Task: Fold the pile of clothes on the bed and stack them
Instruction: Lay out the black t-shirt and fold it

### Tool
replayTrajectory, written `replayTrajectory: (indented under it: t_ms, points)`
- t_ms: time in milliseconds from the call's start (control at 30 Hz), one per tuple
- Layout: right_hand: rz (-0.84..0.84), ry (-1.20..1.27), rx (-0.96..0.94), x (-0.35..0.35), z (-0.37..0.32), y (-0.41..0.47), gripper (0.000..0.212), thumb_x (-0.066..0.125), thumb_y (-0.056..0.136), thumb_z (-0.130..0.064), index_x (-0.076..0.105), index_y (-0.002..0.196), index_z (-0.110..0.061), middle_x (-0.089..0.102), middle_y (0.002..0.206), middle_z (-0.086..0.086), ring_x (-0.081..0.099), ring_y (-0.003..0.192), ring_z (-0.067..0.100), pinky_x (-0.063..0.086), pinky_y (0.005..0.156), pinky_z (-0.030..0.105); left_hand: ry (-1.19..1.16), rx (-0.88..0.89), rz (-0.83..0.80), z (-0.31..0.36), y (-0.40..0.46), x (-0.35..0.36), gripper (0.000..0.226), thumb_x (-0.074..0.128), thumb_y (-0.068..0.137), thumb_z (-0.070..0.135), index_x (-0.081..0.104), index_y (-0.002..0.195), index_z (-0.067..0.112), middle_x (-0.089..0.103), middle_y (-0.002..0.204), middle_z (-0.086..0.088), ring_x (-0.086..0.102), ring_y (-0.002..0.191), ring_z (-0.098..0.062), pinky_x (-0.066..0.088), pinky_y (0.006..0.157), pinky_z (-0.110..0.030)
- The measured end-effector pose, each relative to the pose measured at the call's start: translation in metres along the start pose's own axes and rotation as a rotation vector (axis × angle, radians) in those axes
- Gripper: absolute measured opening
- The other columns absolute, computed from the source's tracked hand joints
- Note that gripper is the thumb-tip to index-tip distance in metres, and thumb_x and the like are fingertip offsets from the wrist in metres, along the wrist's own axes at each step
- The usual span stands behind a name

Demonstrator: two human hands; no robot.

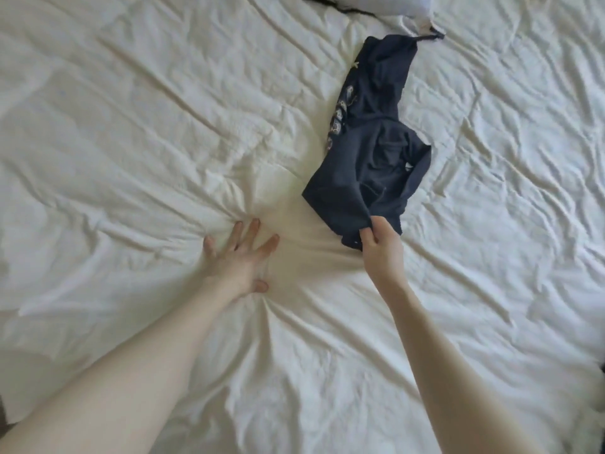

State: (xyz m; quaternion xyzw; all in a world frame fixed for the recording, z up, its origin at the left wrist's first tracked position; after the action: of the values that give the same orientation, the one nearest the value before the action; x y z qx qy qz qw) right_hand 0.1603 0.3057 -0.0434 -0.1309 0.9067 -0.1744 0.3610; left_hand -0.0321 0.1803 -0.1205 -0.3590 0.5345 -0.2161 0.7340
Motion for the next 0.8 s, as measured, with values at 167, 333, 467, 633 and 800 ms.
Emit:
replayTrajectory:
  t_ms: [167, 333, 467, 633, 800]
  points:
    - [-0.111, 0.458, 0.236, -0.028, -0.005, -0.065, 0.019, 0.051, 0.095, -0.018, 0.067, 0.085, -0.018, 0.069, 0.079, 0.000, 0.063, 0.073, 0.014, 0.046, 0.063, 0.026, -0.316, 0.040, -0.010, 0.002, -0.040, -0.025, 0.080, 0.061, 0.088, 0.038, 0.011, 0.149, 0.035, -0.003, 0.159, 0.005, 0.002, 0.146, -0.018, 0.015, 0.115, -0.043]
    - [-0.172, 0.720, 0.323, -0.085, -0.021, -0.117, 0.019, 0.053, 0.096, -0.020, 0.069, 0.093, -0.010, 0.072, 0.093, 0.009, 0.068, 0.086, 0.024, 0.052, 0.075, 0.035, -0.916, 0.182, 0.290, 0.063, -0.152, -0.019, 0.077, 0.073, 0.080, 0.033, 0.030, 0.143, 0.037, 0.026, 0.146, 0.023, 0.026, 0.134, 0.004, 0.019, 0.102, -0.009]
    - [-0.164, 0.827, 0.330, -0.127, -0.052, -0.147, 0.018, 0.057, 0.094, -0.020, 0.062, 0.085, -0.005, 0.070, 0.085, 0.010, 0.069, 0.076, 0.022, 0.055, 0.063, 0.031, -1.100, 0.245, 0.301, 0.124, -0.213, -0.054, 0.059, 0.075, 0.074, 0.043, 0.045, 0.125, 0.047, 0.048, 0.123, 0.032, 0.043, 0.109, 0.018, 0.035, 0.084, -0.003]
    - [-0.136, 0.924, 0.399, -0.174, -0.096, -0.174, 0.013, 0.063, 0.090, -0.016, 0.063, 0.090, -0.003, 0.071, 0.082, 0.012, 0.069, 0.073, 0.025, 0.053, 0.054, 0.030, -1.045, 0.258, 0.473, 0.157, -0.284, -0.129, 0.022, 0.063, 0.087, 0.024, 0.061, 0.092, 0.002, 0.065, 0.087, -0.016, 0.058, 0.078, -0.016, 0.048, 0.072, -0.031]
    - [-0.059, 0.765, 0.265, -0.241, -0.144, -0.192, 0.013, 0.065, 0.088, -0.010, 0.056, 0.080, -0.005, 0.055, 0.082, 0.013, 0.059, 0.072, 0.024, 0.052, 0.062, 0.030, -0.947, 0.293, 0.626, 0.154, -0.369, -0.215, 0.014, 0.062, 0.089, 0.016, 0.068, 0.085, 0.004, 0.070, 0.080, -0.008, 0.063, 0.075, -0.018, 0.052, 0.070, -0.036]
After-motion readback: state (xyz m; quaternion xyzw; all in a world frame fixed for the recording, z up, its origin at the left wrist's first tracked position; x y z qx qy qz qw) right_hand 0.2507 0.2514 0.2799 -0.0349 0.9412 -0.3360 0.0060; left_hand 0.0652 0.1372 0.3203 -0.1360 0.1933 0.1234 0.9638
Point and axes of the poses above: each hand's wrist, its own y-axis towards the middle knuckle, its own x-axis out of the palm, z = x × y, the point moved 5 cm from there along y, towards the middle knuckle
